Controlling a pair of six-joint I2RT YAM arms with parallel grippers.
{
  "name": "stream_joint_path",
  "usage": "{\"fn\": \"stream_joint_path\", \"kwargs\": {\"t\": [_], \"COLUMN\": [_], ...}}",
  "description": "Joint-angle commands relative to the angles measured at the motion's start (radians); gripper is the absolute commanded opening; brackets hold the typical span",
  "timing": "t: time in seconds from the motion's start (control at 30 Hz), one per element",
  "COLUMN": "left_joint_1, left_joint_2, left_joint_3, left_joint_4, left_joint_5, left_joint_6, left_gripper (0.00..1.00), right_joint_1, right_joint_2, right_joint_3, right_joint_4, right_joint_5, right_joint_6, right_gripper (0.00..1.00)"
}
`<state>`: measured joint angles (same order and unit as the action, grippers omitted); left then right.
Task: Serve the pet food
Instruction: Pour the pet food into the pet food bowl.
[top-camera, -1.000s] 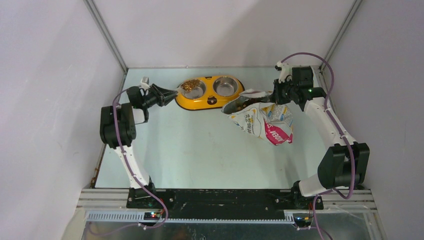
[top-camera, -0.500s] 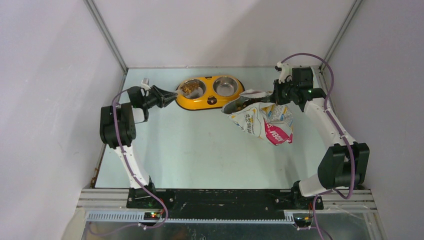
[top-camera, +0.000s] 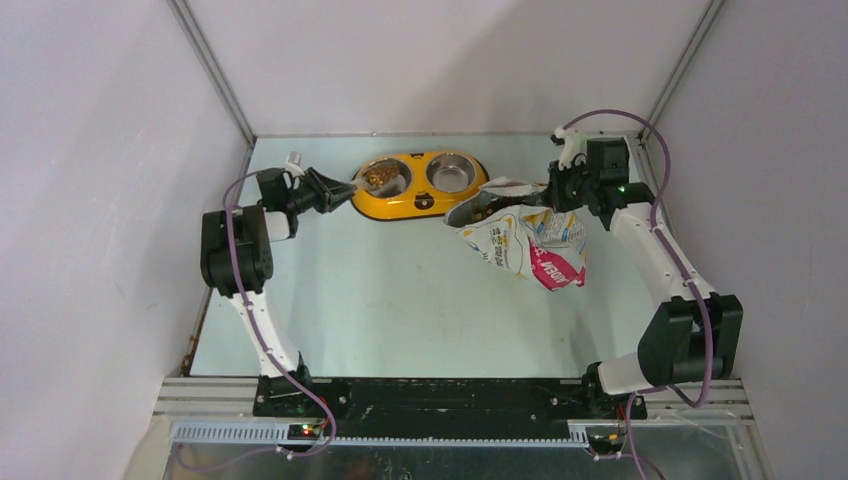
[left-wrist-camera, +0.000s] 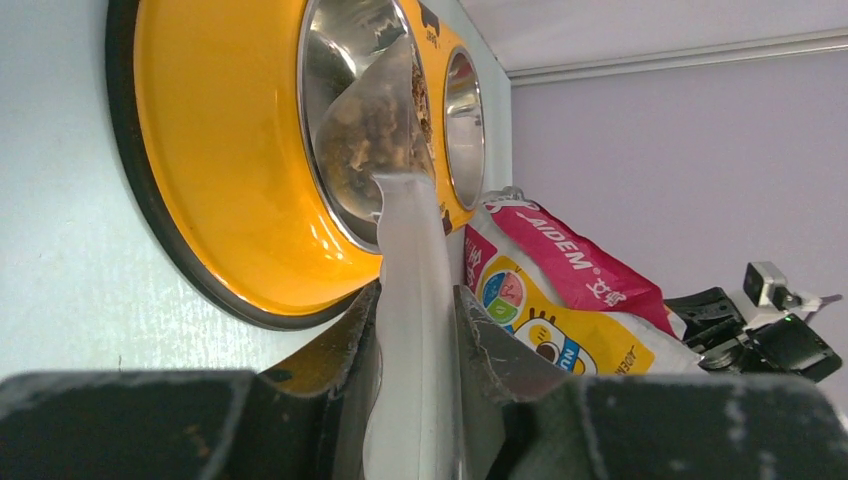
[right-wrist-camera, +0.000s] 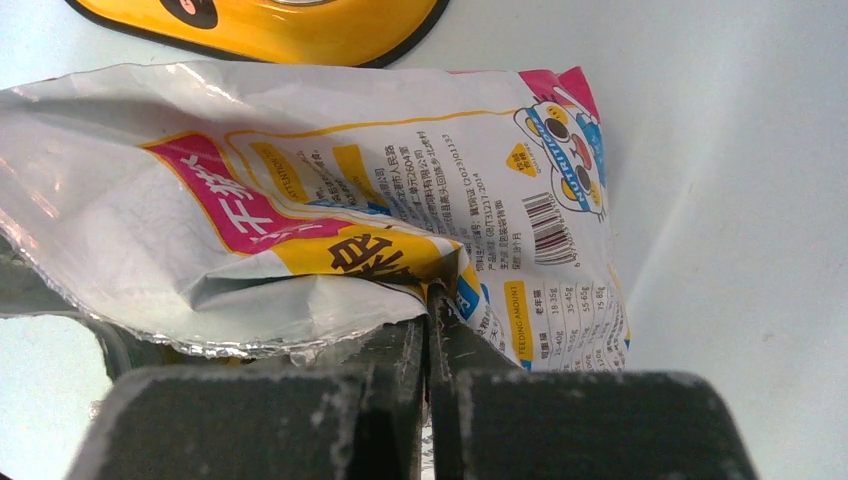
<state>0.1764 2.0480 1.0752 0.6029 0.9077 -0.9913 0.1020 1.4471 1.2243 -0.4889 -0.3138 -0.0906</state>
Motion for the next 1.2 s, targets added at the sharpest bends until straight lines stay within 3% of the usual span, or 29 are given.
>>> {"fn": "stream_joint_path", "kwargs": {"t": [0.0, 1.17], "left_joint_1": [0.003, -0.075], "left_joint_2": [-0.037, -0.079], "left_joint_3": [0.022, 0.248], "left_joint_4": [-0.104, -0.648], "left_joint_5": [-0.064, -0.277], "left_joint_6": [0.088, 0.499], "left_gripper": [0.0, 0.0], "right_joint_1": [-0.032, -0.006], "right_joint_2": [-0.045, -0.1], "right_joint_3": [-0.032, -0.089], "right_joint_4": [-0.018, 0.009], "right_joint_5": [0.099, 0.057], "right_joint_6": [-0.06, -0.089], "right_gripper": [0.0, 0.0]}}
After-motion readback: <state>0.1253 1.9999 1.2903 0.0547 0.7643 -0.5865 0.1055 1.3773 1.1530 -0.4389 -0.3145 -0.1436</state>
